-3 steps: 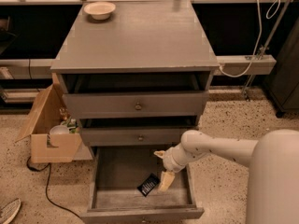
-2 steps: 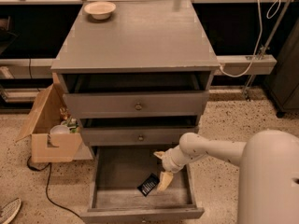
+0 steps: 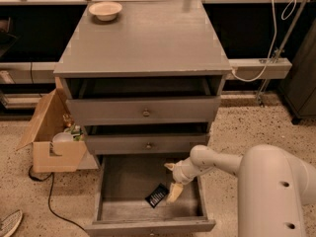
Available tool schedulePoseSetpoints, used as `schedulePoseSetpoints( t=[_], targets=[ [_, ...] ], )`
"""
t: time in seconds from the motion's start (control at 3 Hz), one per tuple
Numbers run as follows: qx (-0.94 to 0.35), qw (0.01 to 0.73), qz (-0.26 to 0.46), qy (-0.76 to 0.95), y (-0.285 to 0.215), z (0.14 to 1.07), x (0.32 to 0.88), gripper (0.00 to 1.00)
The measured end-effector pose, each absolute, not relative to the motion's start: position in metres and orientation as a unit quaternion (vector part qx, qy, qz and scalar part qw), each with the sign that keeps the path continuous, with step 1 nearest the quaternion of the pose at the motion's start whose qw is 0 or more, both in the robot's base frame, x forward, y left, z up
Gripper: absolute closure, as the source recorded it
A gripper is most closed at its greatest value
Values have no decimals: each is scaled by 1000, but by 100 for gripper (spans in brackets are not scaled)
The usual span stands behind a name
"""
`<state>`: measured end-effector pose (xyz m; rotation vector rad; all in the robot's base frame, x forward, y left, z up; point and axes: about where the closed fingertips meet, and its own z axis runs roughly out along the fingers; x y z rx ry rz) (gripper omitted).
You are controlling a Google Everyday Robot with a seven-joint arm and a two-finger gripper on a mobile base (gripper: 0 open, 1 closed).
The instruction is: Pick rxbar blueberry from bottom drawer and place on counter
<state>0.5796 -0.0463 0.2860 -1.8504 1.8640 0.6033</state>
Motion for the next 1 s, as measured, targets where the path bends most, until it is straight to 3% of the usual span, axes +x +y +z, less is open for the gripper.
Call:
schedulePoseSetpoints(
  t=[1.0],
  targets=[
    [-689,218,232,651,-42,240,584,0]
  ],
)
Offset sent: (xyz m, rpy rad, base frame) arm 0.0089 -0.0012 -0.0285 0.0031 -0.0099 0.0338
